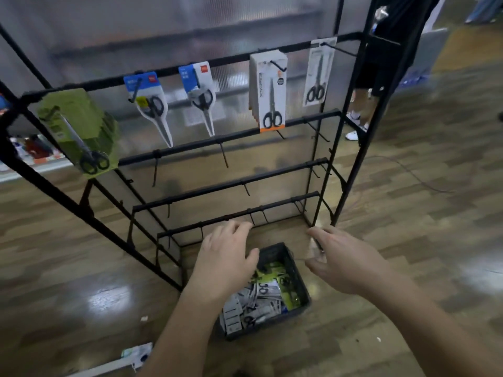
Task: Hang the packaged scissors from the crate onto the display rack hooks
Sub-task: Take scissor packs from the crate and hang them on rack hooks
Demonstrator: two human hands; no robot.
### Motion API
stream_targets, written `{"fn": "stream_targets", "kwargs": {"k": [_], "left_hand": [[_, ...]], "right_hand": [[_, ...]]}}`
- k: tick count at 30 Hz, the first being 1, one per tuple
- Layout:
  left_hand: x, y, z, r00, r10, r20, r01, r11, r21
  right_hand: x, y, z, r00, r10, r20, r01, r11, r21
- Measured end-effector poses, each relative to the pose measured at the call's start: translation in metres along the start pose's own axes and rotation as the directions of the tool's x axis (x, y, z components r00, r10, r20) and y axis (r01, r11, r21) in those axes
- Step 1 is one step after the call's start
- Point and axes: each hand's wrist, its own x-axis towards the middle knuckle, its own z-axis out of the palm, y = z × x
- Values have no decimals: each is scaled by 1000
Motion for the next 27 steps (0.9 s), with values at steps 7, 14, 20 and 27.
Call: {"fn": "stream_targets", "kwargs": {"k": [7, 14, 20, 27], "left_hand": [[-12, 25, 36, 994, -77, 81, 69, 993, 93], [3, -23, 79, 955, -116, 272, 76, 985, 152], [53, -93, 122, 903, -88, 422, 37, 991, 126], [97, -173, 222, 814, -128, 566, 102, 992, 77]], "right_hand": [[5, 41, 34, 993, -20, 118, 16, 999, 37], [38, 32, 85, 956, 21, 292, -33, 999, 34], [88, 9, 123, 904, 164, 394, -182, 983, 8], [166, 12, 215, 807, 192, 558, -296, 950, 101]]}}
